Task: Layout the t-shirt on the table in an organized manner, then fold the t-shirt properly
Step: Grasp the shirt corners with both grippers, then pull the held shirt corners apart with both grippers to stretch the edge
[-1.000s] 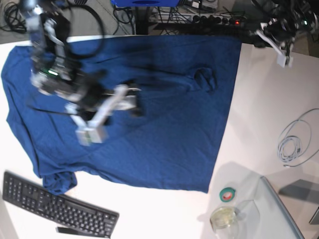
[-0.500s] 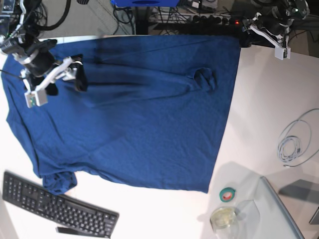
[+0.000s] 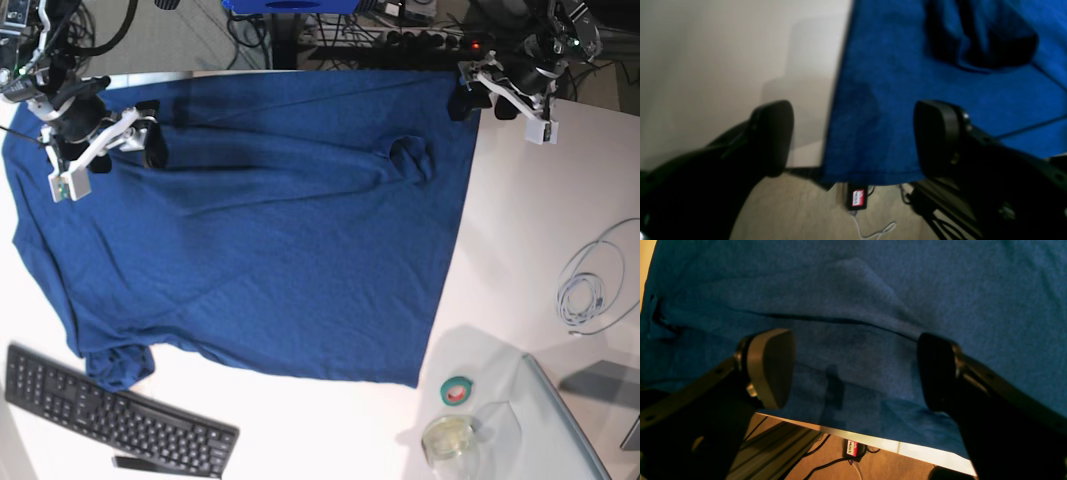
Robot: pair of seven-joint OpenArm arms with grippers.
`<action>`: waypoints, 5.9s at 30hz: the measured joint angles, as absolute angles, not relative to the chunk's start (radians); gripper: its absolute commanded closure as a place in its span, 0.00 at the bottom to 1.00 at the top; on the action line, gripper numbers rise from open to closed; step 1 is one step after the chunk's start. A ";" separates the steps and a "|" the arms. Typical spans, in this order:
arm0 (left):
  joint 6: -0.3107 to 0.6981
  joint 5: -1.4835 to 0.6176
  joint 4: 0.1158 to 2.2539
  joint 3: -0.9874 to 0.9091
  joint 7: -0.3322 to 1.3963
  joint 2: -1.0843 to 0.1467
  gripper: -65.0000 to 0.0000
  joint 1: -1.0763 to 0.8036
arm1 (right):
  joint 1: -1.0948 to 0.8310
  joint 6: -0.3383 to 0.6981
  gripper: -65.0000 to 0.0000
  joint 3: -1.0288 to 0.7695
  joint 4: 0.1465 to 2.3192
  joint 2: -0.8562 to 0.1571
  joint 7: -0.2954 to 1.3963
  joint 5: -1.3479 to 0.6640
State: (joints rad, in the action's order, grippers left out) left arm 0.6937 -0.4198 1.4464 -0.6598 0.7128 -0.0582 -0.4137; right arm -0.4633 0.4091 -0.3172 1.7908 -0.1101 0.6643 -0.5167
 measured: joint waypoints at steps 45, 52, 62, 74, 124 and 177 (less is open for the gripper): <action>0.705 -0.435 1.364 -0.657 0.708 -0.078 1.00 -0.402 | -0.299 0.410 0.21 -0.963 1.313 -0.069 0.657 -0.513; 0.704 -0.419 1.397 -0.664 0.820 -0.077 1.00 -0.363 | -0.281 0.410 0.21 -0.906 1.313 -0.072 0.657 -0.516; 0.693 -0.412 1.431 -0.664 0.825 -0.077 1.00 -0.365 | -0.281 0.410 1.00 -0.906 1.313 -0.072 0.657 -0.518; 0.692 -0.414 1.498 -0.664 0.828 -0.075 1.00 -0.380 | -0.281 0.341 1.00 -0.910 1.447 -0.068 0.794 -0.516; 0.693 -0.416 1.441 -0.802 1.333 -0.056 1.00 -0.021 | -0.014 0.007 1.00 -0.855 1.309 -0.142 0.996 -0.519; 0.693 -0.412 1.439 -0.889 1.340 -0.070 0.32 -0.175 | -0.051 0.008 1.00 -0.888 1.427 -0.139 1.070 -0.523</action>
